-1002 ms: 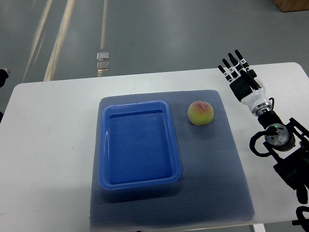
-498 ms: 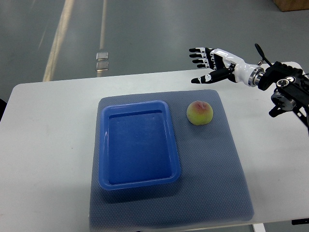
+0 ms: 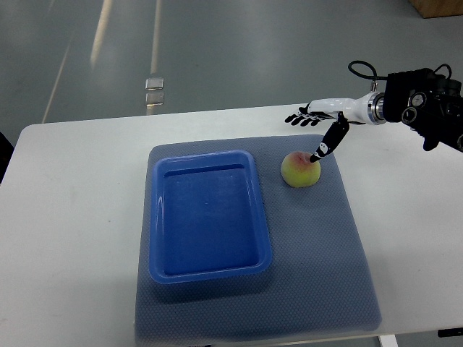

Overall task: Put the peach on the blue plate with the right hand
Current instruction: 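Close the right hand fingers around the peach and lift it, then carry the peach with the right hand and lower it into the tray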

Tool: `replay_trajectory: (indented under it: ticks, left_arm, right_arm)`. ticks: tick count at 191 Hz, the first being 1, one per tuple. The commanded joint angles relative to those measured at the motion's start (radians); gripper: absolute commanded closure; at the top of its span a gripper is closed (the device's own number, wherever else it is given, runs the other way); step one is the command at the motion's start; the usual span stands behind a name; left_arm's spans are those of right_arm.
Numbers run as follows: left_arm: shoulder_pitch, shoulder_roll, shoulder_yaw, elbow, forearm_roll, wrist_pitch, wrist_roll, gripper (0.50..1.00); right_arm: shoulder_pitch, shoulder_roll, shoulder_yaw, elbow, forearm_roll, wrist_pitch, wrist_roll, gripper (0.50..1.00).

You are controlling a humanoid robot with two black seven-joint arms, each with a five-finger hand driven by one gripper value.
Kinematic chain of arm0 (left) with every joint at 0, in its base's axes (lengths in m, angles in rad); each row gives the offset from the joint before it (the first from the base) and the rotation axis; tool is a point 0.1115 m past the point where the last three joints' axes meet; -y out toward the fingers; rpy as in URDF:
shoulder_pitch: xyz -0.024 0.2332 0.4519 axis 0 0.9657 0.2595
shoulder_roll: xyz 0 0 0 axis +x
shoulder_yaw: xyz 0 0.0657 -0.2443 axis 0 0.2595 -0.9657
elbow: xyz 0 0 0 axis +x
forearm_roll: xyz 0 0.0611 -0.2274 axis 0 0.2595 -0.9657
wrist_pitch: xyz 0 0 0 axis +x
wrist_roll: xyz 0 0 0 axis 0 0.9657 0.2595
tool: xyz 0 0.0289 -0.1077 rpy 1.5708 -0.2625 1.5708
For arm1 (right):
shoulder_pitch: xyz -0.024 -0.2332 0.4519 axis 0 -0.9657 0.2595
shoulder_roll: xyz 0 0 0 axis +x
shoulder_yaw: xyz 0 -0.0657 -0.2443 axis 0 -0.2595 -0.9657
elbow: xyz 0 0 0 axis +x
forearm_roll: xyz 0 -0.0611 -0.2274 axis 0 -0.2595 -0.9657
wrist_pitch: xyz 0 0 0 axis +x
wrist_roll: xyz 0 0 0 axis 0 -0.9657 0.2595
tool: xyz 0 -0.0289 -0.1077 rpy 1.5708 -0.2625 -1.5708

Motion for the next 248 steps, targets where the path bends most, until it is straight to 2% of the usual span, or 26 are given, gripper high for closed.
replay_trajectory:
  ticks: [1,33,53,59,60,62,67,68,71,75,85,95,96,119,122,135,136,143,169,199,209,210,222,238,239,248]
  left_arm:
    - [-0.001,0.0,0.001,-0.001,0.0,0.0,0.0,0.5]
    - [-0.001,0.0,0.001,-0.001,0.0,0.0,0.0,0.5]
    - [0.001,0.0,0.001,-0.002,0.0,0.0,0.0,0.5]
    - [-0.001,0.0,0.001,-0.002,0.0,0.0,0.0,0.5]
    - [-0.001,0.0,0.001,-0.002,0.0,0.0,0.0,0.5]
    - [-0.001,0.0,0.001,-0.002,0.0,0.0,0.0,0.5]
    - [0.001,0.0,0.001,-0.002,0.0,0.0,0.0,0.5]
    - [0.001,0.0,0.001,-0.002,0.0,0.0,0.0,0.5]
    - [-0.001,0.0,0.001,-0.002,0.0,0.0,0.0,0.5]
    - [0.001,0.0,0.001,-0.002,0.0,0.0,0.0,0.5]
    - [0.001,0.0,0.001,-0.002,0.0,0.0,0.0,0.5]
    - [0.001,0.0,0.001,-0.002,0.0,0.0,0.0,0.5]
    - [-0.001,0.0,0.001,-0.002,0.0,0.0,0.0,0.5]
    - [-0.001,0.0,0.001,-0.001,0.0,0.0,0.0,0.5]
    - [0.001,0.0,0.001,-0.001,0.0,0.0,0.0,0.5]
    - [0.001,0.0,0.0,-0.001,0.0,0.0,0.0,0.5]
    - [-0.001,0.0,0.0,-0.001,0.0,0.0,0.0,0.5]
    - [-0.001,0.0,0.0,-0.001,0.0,0.0,0.0,0.5]
    - [0.001,0.0,0.0,-0.001,0.0,0.0,0.0,0.5]
    - [0.001,0.0,0.0,-0.001,0.0,0.0,0.0,0.5]
    - [0.001,0.0,0.0,-0.001,0.0,0.0,0.0,0.5]
    - [0.001,0.0,0.0,-0.001,0.0,0.0,0.0,0.5]
    - [0.001,0.0,-0.002,0.001,0.0,0.0,0.0,0.5]
    - [0.001,0.0,-0.002,0.001,0.0,0.0,0.0,0.5]
    - [0.001,0.0,-0.002,-0.001,0.0,0.0,0.0,0.5]
    - [0.001,0.0,-0.002,-0.001,0.0,0.0,0.0,0.5]
  right_arm:
    - [-0.028,0.005,-0.004,0.016,-0.008,-0.009,0.002,0.57]
    - [-0.085,0.031,-0.006,0.014,-0.075,-0.073,0.004,0.574]
    - [-0.114,0.049,-0.006,0.005,-0.104,-0.118,0.005,0.603]
    - [-0.12,0.052,-0.009,0.005,-0.106,-0.129,0.005,0.648]
    - [-0.122,0.052,-0.01,0.005,-0.106,-0.132,0.005,0.67]
    - [-0.122,0.052,-0.01,0.005,-0.106,-0.132,0.005,0.671]
    - [-0.123,0.054,-0.016,0.005,-0.106,-0.139,0.005,0.756]
    - [-0.123,0.054,-0.016,0.005,-0.106,-0.139,0.005,0.756]
    - [-0.123,0.054,-0.021,0.005,-0.106,-0.144,0.005,0.826]
    - [-0.123,0.054,-0.024,0.005,-0.106,-0.145,0.005,0.871]
    - [-0.122,0.052,-0.027,0.005,-0.106,-0.145,0.007,0.938]
    - [-0.122,0.052,-0.027,0.005,-0.106,-0.145,0.007,0.938]
    - [-0.114,0.046,-0.027,0.008,-0.104,-0.144,0.005,1.0]
    - [-0.096,0.032,-0.027,0.016,-0.1,-0.133,0.005,1.0]
    - [-0.047,0.023,-0.026,0.034,-0.087,-0.122,0.005,1.0]
    - [-0.031,0.014,-0.026,0.051,-0.086,-0.116,0.005,1.0]
    - [0.007,-0.012,-0.026,0.097,-0.071,-0.098,0.004,1.0]
    - [0.036,-0.021,-0.026,0.123,-0.049,-0.09,0.004,1.0]
    - [0.11,-0.007,-0.047,0.16,0.04,-0.084,0.002,1.0]
    - [0.124,0.127,-0.118,0.151,0.051,-0.112,0.004,1.0]
    - [0.124,0.128,-0.118,0.151,0.051,-0.112,0.004,1.0]
    - [0.124,0.181,-0.148,0.137,0.049,-0.128,0.004,1.0]
    - [0.118,0.246,-0.19,0.106,0.042,-0.158,0.005,1.0]
    - [0.113,0.27,-0.205,0.088,0.04,-0.17,0.005,1.0]
    - [0.105,0.302,-0.223,0.068,0.039,-0.188,0.007,1.0]
    - [0.092,0.324,-0.225,0.06,0.039,-0.194,0.007,1.0]
